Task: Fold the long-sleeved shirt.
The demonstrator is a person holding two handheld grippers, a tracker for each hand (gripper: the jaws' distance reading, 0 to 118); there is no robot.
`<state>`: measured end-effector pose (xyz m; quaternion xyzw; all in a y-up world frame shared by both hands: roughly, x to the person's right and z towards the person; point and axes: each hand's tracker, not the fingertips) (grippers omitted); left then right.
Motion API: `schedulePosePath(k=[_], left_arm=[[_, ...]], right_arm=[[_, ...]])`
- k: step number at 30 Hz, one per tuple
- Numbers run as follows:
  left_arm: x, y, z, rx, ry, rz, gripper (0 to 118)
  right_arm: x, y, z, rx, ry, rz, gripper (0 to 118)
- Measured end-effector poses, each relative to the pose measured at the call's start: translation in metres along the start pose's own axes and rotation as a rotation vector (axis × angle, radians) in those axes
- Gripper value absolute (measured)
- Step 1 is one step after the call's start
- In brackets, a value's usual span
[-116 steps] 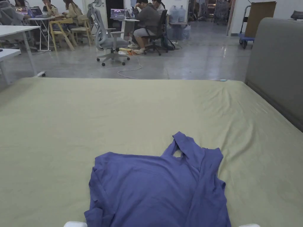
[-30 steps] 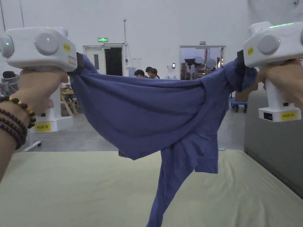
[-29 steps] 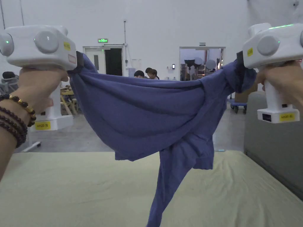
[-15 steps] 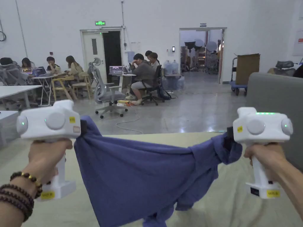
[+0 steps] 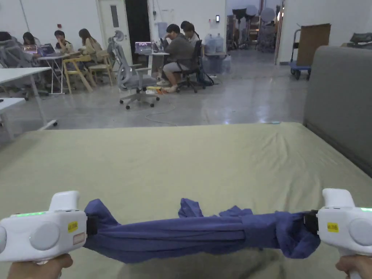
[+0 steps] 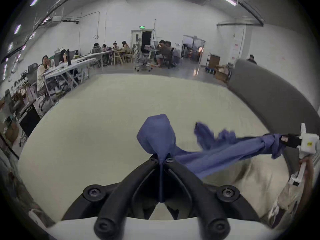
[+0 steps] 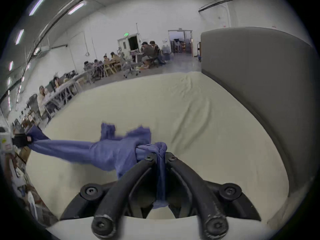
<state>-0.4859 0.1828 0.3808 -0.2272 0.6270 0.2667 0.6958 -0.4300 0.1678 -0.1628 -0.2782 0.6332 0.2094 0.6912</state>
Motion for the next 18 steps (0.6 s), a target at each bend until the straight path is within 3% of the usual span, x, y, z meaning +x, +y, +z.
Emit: schedulePosePath(k=[6,8,11,12,13,14,15,17,18], left_arm=[[-0.007,-0.148,0.016,-0.232,-0.022,0.064,0],[-0.005,-0.174,0.006,-0.325,-0.033,0.018,0],[0.006,-0.183,0.01,-0.336,-0.058,-0.001,1],[0.006,-0.181,0.018,-0.307,-0.048,0.018,9],[-0.002,-0.177,0.022,-0.243,-0.054,0.047,44],[-0.004,-0.171,0.03,-0.217,-0.058,0.044,86],[-0.004,-0.165,0.037,-0.203,-0.063,0.038,116],[-0.001,-0.15,0.064,-0.07,-0.081,0.046,117],[0.001,-0.144,0.069,-0.091,-0.07,0.032,117]], right_arm=[[0.004,-0.123,0.025,-0.246,-0.015,0.063,3],[0.007,-0.15,0.013,-0.322,-0.03,0.11,3],[0.008,-0.16,0.008,-0.336,-0.021,0.115,8],[0.004,-0.154,0.025,-0.315,-0.025,0.106,25],[0.002,-0.147,0.037,-0.256,-0.029,0.092,69],[0.001,-0.142,0.047,-0.214,-0.037,0.089,104],[-0.001,-0.135,0.057,-0.166,-0.065,0.096,118],[0.0,-0.117,0.076,-0.047,-0.085,0.133,118],[-0.002,-0.11,0.081,-0.049,-0.059,0.119,114]])
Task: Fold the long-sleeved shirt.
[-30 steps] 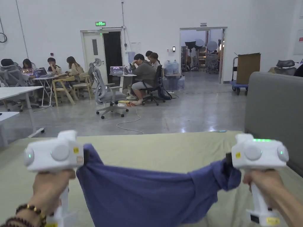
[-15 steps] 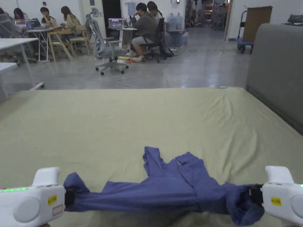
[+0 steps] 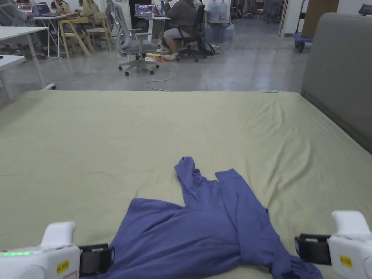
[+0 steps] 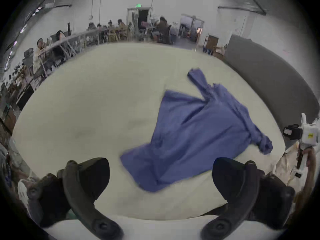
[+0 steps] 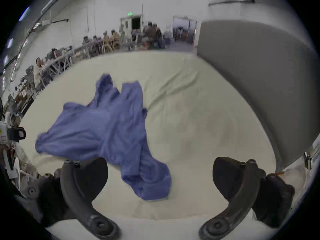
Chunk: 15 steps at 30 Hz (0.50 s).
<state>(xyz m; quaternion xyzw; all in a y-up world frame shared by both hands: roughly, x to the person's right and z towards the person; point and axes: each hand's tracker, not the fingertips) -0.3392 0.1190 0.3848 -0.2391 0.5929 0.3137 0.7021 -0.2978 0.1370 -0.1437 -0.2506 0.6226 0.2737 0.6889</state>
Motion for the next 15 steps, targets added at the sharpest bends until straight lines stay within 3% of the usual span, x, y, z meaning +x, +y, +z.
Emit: schedulePosePath(k=[1,2,3,4,6,9,10,11,12,13,15], left_arm=[[0.003,0.005,0.003,-0.026,0.008,-0.005,111],[0.005,0.009,0.004,-0.033,0.031,-0.004,87],[0.004,0.012,0.005,-0.011,0.047,-0.003,33],[0.005,0.014,0.005,0.003,0.048,-0.015,0],[0.005,0.012,0.0,-0.026,0.128,0.0,0],[-0.005,0.004,-0.017,-0.042,0.092,0.053,0],[-0.007,0.0,-0.026,-0.06,0.099,0.064,26],[-0.016,0.001,-0.041,-0.091,0.098,0.068,67],[-0.019,-0.004,-0.055,-0.131,0.111,0.074,100],[-0.021,-0.01,-0.066,-0.152,0.128,0.084,112],[-0.029,-0.017,-0.087,-0.188,0.171,0.105,105]], right_arm=[[-0.001,0.005,0.004,-0.014,0.022,-0.011,92],[-0.001,0.011,0.004,-0.009,0.05,-0.019,50],[-0.003,0.013,0.005,-0.006,0.069,-0.017,2],[-0.006,0.013,0.004,-0.016,0.071,-0.013,0],[-0.012,0.009,-0.004,-0.026,0.049,0.001,0],[-0.02,0.001,-0.003,-0.045,0.11,-0.002,0],[-0.019,-0.003,-0.008,-0.055,0.126,-0.013,0],[-0.02,-0.004,-0.01,-0.064,0.134,-0.013,0],[-0.023,-0.006,-0.013,-0.076,0.138,-0.007,0],[-0.026,-0.007,-0.015,-0.086,0.132,0.002,0],[-0.03,-0.006,-0.02,-0.104,0.121,0.026,0]])
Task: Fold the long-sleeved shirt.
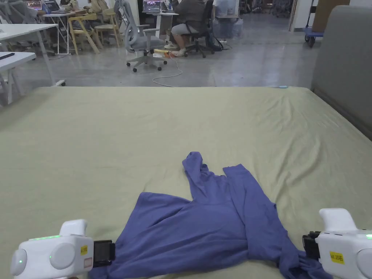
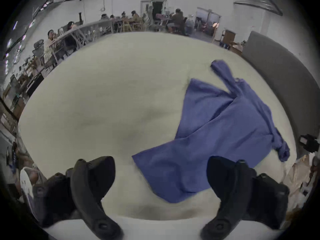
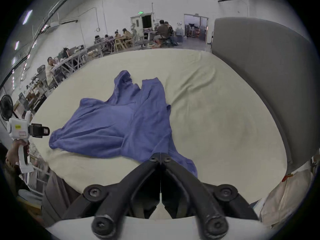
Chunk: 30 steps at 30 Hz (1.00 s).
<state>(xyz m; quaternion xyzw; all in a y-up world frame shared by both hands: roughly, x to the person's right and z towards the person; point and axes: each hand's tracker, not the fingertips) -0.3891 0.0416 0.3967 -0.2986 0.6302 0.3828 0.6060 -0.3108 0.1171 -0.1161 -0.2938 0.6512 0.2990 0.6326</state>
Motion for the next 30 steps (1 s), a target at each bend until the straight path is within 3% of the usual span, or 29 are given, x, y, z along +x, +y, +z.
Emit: schedulePosePath(k=[3,5,7,8,12,13,15,16,20,22,24,25,26,28,29,30], left_arm=[[0.002,-0.005,-0.024,-0.057,-0.005,0.026,100],[0.008,-0.006,-0.023,-0.049,-0.019,0.014,70],[0.015,-0.006,-0.025,-0.048,-0.083,-0.026,23],[0.016,-0.004,-0.024,-0.049,-0.106,-0.047,9],[0.029,0.011,0.002,-0.022,-0.13,-0.074,9],[0.029,0.015,0.009,0.001,-0.125,-0.068,9],[0.027,0.021,0.016,0.016,-0.138,-0.065,9],[0.023,0.021,0.015,0.023,-0.146,-0.055,9],[0.016,0.027,0.016,0.014,-0.171,-0.017,9],[0.014,0.028,0.015,0.017,-0.177,-0.005,9],[0.016,0.027,0.016,0.019,-0.17,-0.007,9],[0.017,0.027,0.015,0.015,-0.165,-0.011,9],[0.018,0.027,0.013,0.013,-0.162,-0.013,9],[0.021,0.029,0.004,0.007,-0.164,-0.004,9],[0.022,0.03,0.001,0.004,-0.16,0.002,9],[0.023,0.031,-0.002,0.003,-0.153,0.004,9]], right_arm=[[-0.006,0.01,-0.015,-0.024,0.011,0.022,0],[-0.016,0.027,-0.027,-0.03,0.024,0.055,0],[-0.03,0.057,-0.045,-0.02,0.054,0.095,0],[-0.037,0.071,-0.053,-0.019,0.072,0.109,0],[-0.068,0.143,-0.111,-0.008,0.15,0.184,0],[-0.077,0.163,-0.13,-0.015,0.144,0.199,14],[-0.086,0.192,-0.17,-0.028,0.156,0.22,79],[-0.092,0.206,-0.195,-0.079,0.186,0.232,99],[-0.107,0.23,-0.262,-0.199,0.187,0.278,95],[-0.118,0.23,-0.294,-0.297,0.132,0.347,94],[-0.124,0.225,-0.337,-0.373,0.137,0.399,92],[-0.128,0.219,-0.345,-0.388,0.152,0.421,81],[-0.133,0.217,-0.345,-0.34,0.111,0.451,83],[-0.133,0.222,-0.32,-0.372,0.125,0.428,78],[-0.131,0.224,-0.314,-0.376,0.144,0.423,64],[-0.134,0.222,-0.309,-0.363,0.173,0.454,37]])
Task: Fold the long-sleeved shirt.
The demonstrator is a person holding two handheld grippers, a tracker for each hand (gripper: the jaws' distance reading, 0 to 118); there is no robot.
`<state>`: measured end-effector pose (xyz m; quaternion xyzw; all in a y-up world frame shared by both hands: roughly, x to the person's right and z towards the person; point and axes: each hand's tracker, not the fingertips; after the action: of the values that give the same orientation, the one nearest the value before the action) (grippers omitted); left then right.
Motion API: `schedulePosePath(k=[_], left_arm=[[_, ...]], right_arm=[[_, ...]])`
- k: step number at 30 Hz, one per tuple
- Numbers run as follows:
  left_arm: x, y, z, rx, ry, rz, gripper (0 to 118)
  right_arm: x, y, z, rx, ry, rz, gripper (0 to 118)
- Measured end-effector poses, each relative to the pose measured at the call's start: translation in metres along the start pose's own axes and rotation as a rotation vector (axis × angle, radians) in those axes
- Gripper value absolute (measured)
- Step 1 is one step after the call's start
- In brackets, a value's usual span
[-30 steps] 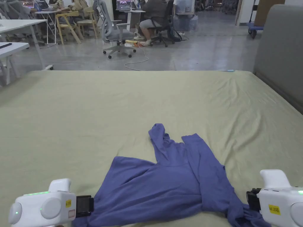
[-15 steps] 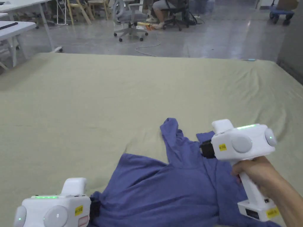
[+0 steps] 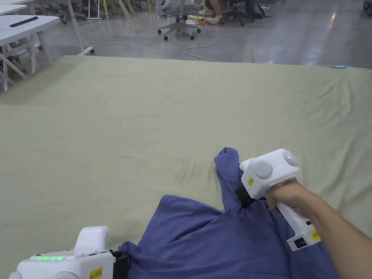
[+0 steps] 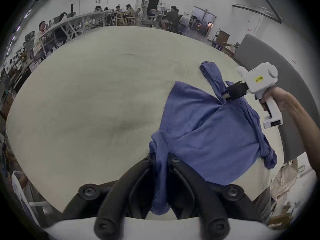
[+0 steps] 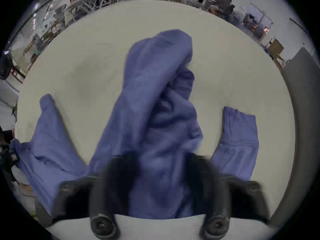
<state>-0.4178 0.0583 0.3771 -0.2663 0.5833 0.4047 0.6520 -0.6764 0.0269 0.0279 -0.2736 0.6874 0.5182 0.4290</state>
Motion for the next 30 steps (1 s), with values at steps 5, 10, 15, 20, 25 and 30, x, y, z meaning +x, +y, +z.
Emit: schedulePosePath(k=[5,10,15,20,25,30], left_arm=[[-0.004,0.022,-0.007,0.026,0.017,-0.002,9],[0.018,0.096,0.02,0.187,0.026,-0.041,9],[0.055,0.208,0.059,0.359,-0.012,-0.097,9],[0.117,0.333,0.123,0.531,0.028,-0.209,9],[0.16,0.442,0.213,0.747,0.063,-0.228,9],[0.181,0.482,0.261,0.791,0.01,-0.149,9]], right_arm=[[-0.009,-0.009,0.034,0.039,-0.048,0.029,0],[0.034,-0.002,0.135,0.273,-0.072,-0.078,0],[0.082,0.004,0.274,0.481,-0.169,-0.136,0],[0.122,0.041,0.411,0.678,-0.349,-0.152,0],[0.158,0.093,0.539,0.93,-0.475,-0.246,0],[0.155,0.112,0.593,0.974,-0.55,-0.231,0]])
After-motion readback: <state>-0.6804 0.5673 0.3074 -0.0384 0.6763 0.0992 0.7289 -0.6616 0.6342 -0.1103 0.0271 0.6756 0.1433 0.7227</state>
